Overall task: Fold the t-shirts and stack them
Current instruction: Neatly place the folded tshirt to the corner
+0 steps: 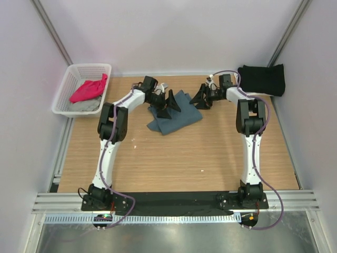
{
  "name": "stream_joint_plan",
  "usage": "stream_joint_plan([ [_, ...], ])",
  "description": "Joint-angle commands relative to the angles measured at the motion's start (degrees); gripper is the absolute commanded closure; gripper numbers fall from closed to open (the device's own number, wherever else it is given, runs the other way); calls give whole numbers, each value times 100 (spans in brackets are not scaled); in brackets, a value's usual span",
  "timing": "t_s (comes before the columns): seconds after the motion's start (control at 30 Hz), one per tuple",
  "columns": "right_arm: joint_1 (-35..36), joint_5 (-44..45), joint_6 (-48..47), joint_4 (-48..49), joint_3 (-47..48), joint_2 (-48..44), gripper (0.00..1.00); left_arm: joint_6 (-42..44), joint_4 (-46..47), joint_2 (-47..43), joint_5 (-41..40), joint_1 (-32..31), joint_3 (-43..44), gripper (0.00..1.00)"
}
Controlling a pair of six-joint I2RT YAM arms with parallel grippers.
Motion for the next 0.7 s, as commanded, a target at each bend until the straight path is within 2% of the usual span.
stream_joint_plan([
  [0.0,135,281,-201,-102,-5,21,34,-95,151,-121,129,-91,212,12],
  [0.67,345,404,-236,-164,-49,319,37,2,81,-112,-30,-126,116,12],
])
